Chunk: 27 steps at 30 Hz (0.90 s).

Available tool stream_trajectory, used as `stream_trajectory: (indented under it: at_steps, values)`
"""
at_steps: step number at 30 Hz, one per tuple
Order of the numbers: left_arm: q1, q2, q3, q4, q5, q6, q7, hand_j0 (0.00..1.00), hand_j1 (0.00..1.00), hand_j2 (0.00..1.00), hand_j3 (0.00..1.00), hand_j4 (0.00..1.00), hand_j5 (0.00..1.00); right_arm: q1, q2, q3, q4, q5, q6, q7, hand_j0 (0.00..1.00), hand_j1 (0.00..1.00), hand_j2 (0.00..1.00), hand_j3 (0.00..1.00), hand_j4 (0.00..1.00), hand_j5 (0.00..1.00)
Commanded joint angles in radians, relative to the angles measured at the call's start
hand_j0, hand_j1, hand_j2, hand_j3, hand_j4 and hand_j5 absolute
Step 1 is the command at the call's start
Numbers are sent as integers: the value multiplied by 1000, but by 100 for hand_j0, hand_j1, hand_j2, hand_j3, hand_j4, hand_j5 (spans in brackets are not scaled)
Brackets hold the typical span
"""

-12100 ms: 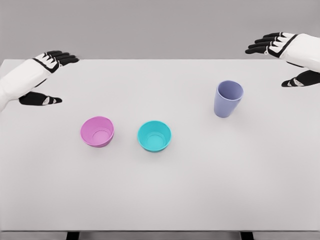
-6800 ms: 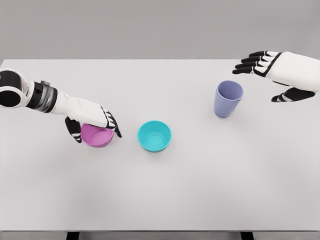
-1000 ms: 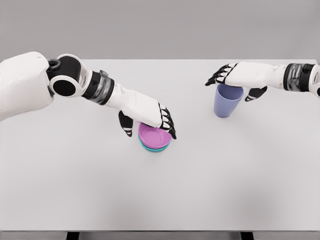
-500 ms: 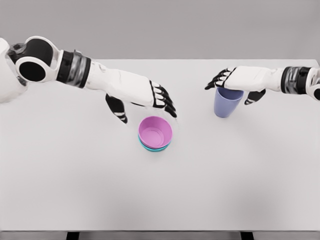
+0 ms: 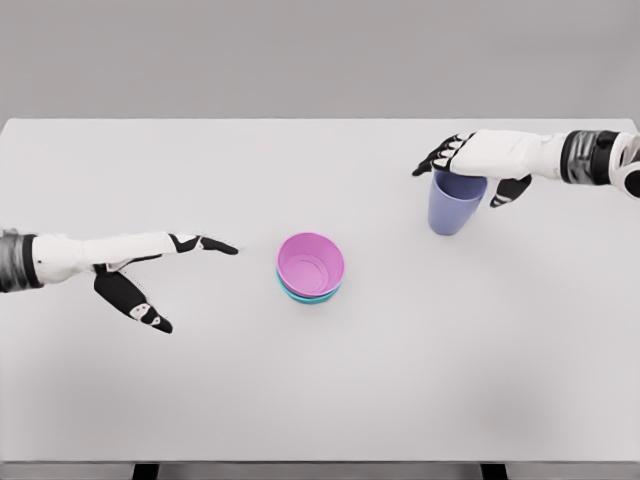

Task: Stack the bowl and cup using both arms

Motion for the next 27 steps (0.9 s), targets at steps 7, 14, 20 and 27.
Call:
stream_trajectory:
  at_steps: [7,14,20,27]
  values:
    - [121,6,279,50,27,3,0,100,100,100,100,100,100,-2,11,13,23,2,3,0,100,100,100,100,100,100]
    - [132,3,296,77,22,3,0,100,100,100,100,100,100,-5,10,14,23,10,3,0,70,70,70,70,70,70]
    - [132,0,296,78,24,3,0,100,100,100,100,100,100,-12,11,14,12,11,3,0,61,61,61,61,61,61]
    - [141,0,298,78,25,3,0,100,100,100,100,100,100,-23,13,4,5,2,3,0,56,56,56,56,56,56]
